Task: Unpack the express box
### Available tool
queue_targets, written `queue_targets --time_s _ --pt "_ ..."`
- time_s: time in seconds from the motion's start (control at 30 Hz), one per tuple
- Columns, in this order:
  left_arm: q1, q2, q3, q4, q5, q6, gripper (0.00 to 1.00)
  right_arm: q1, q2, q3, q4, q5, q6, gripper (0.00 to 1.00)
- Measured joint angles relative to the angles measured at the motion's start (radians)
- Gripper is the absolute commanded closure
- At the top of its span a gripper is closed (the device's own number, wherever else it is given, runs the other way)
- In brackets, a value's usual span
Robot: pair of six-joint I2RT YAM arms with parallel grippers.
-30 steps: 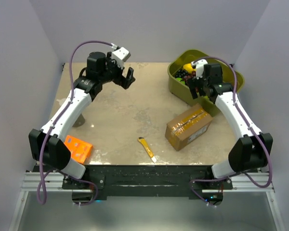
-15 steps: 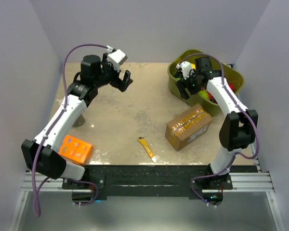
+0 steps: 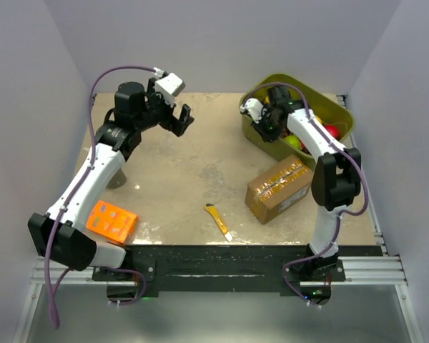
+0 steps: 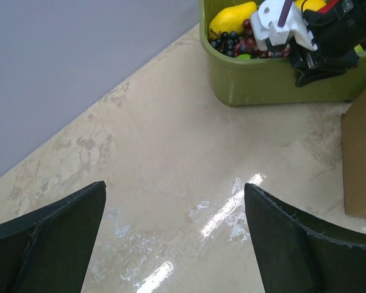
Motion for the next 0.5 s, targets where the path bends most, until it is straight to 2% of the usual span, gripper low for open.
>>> queue_targets --time_s 0.27,0.37,0.5 --pt "0.076 -0.075 0.0 -0.006 -0.005 0.008 0.0 0.241 0.069 0.1 -0.034 -0.013 -0.122 0.88" --pt "0.111 -0.103 0.0 -0.006 -0.004 0.014 0.0 0.343 0.157 0.221 -0.041 -0.045 -0.158 0.84" --pt "0.154 -0.131 0.0 -0.006 -0.003 0.014 0.0 0.421 0.246 0.334 0.017 -0.054 -0.178 0.77"
